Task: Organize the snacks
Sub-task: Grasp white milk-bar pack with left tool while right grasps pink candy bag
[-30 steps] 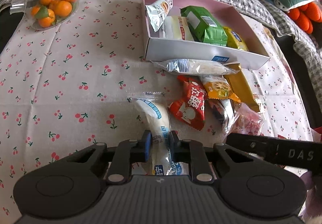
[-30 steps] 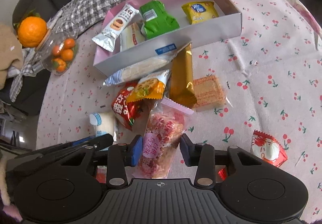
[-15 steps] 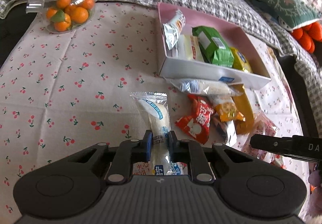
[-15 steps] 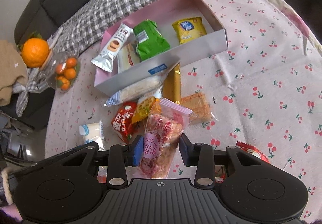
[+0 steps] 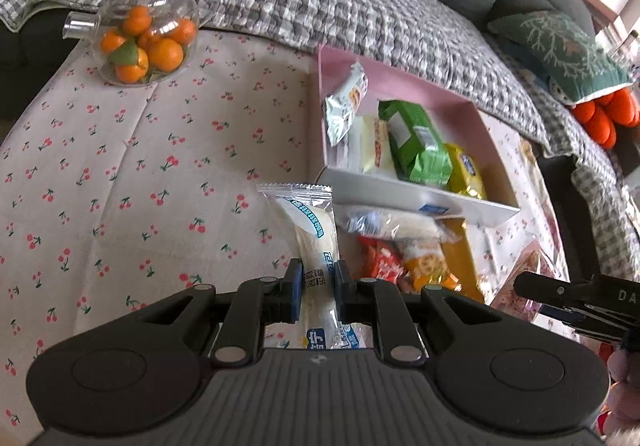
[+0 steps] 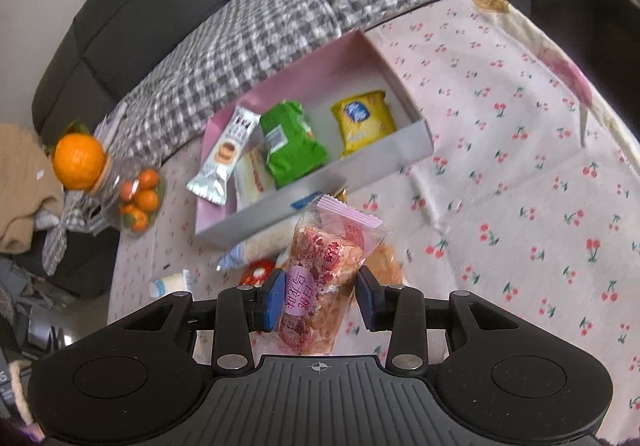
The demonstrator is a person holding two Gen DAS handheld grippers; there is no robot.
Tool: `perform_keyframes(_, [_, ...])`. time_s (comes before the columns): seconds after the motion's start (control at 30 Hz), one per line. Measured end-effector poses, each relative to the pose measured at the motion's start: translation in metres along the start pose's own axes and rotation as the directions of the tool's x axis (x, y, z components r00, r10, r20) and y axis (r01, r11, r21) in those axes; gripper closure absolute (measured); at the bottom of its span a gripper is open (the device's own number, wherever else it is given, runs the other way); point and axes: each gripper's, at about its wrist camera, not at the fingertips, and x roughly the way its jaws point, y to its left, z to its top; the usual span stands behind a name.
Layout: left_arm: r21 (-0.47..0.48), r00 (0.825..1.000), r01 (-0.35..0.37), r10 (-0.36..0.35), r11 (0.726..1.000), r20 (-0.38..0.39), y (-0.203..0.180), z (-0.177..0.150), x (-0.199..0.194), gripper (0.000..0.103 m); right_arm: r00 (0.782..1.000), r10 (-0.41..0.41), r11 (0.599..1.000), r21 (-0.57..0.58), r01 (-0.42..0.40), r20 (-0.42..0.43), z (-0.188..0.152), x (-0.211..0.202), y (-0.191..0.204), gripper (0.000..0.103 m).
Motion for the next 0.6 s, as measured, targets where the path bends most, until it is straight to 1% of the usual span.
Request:
perform_keyframes(0.2, [0.001, 0.999, 0.043, -0.043, 0.999, 0.023, -0.008, 0.008, -0.001, 0.089, 0.999, -0.012, 0.999, 0.040, 0.010, 0.043, 0.016, 0.002, -0.004, 0.066])
perform_keyframes(0.3, [0.035, 0.998, 0.049, -0.051, 0.998, 0.049, -0.019, 0.013, -0.002, 0.089, 0.997, -0.014, 0.999, 0.031, 0.012, 0.075, 0.025, 0.003, 0.000, 0.066])
perform_keyframes(0.4, [0.073, 0.996, 0.045, -0.050, 0.996, 0.070, -0.029, 0.019, -0.001, 0.089, 0.993, -0.031, 1.000, 0.005, 0.031, 0.118, 0.037, 0.004, 0.005, 0.066])
perform_keyframes(0.5, [0.100, 0.996, 0.044, -0.052, 0.994, 0.076, -0.038, 0.030, 0.003, 0.089, 0.990, -0.027, 0.999, -0.021, 0.030, 0.139, 0.051, 0.007, 0.005, 0.066])
perform_keyframes(0.6, [0.112, 0.995, 0.058, -0.066, 0.992, 0.076, -0.048, 0.043, 0.011, 0.089, 0.986, -0.025, 0.999, -0.028, 0.030, 0.162, 0.068, 0.013, 0.000, 0.066])
